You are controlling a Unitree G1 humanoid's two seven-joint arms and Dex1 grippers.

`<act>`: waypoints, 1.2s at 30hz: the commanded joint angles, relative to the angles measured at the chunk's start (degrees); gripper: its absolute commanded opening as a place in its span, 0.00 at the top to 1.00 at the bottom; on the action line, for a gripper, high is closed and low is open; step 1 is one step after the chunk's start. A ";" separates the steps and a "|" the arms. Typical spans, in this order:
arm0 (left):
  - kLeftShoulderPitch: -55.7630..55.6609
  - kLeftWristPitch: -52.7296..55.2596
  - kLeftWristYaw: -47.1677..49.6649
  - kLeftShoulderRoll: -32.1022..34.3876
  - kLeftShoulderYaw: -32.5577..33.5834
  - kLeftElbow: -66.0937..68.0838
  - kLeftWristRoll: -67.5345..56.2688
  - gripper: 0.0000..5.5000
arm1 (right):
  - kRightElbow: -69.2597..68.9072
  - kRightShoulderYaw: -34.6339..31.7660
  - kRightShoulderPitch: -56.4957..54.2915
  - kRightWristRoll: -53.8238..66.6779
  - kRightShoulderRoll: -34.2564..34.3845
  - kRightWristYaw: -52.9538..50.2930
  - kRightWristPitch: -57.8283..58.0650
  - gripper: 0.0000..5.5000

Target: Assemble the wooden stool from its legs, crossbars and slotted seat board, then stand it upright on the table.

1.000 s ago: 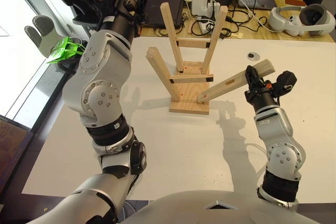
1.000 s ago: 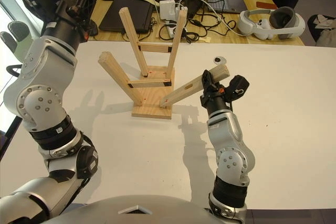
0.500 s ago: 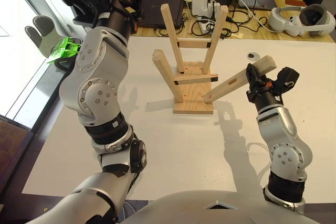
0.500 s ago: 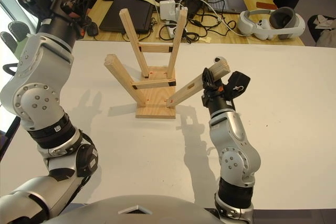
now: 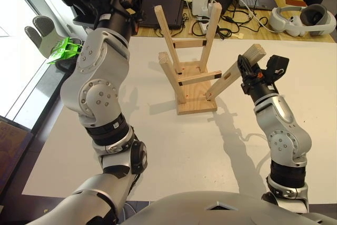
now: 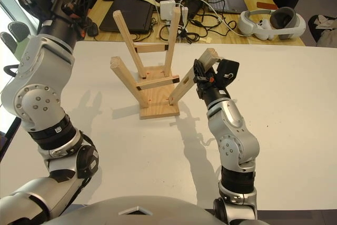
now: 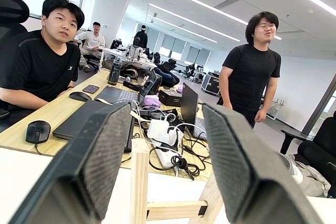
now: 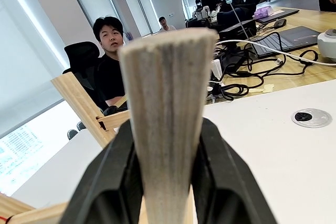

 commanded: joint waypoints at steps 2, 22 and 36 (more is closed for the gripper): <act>0.32 -0.22 0.65 -0.66 -0.42 0.07 0.54 0.55 | 2.92 0.17 -1.11 0.63 -0.72 2.90 2.85 0.82; 3.85 -2.45 2.83 -3.22 -0.48 -1.78 1.95 0.55 | 12.64 3.30 -9.29 -4.26 -6.83 15.38 3.95 0.82; 3.57 -3.21 1.89 -2.89 -0.89 -0.57 2.29 0.55 | 14.63 6.60 -9.87 -9.64 -6.34 16.73 -0.20 0.82</act>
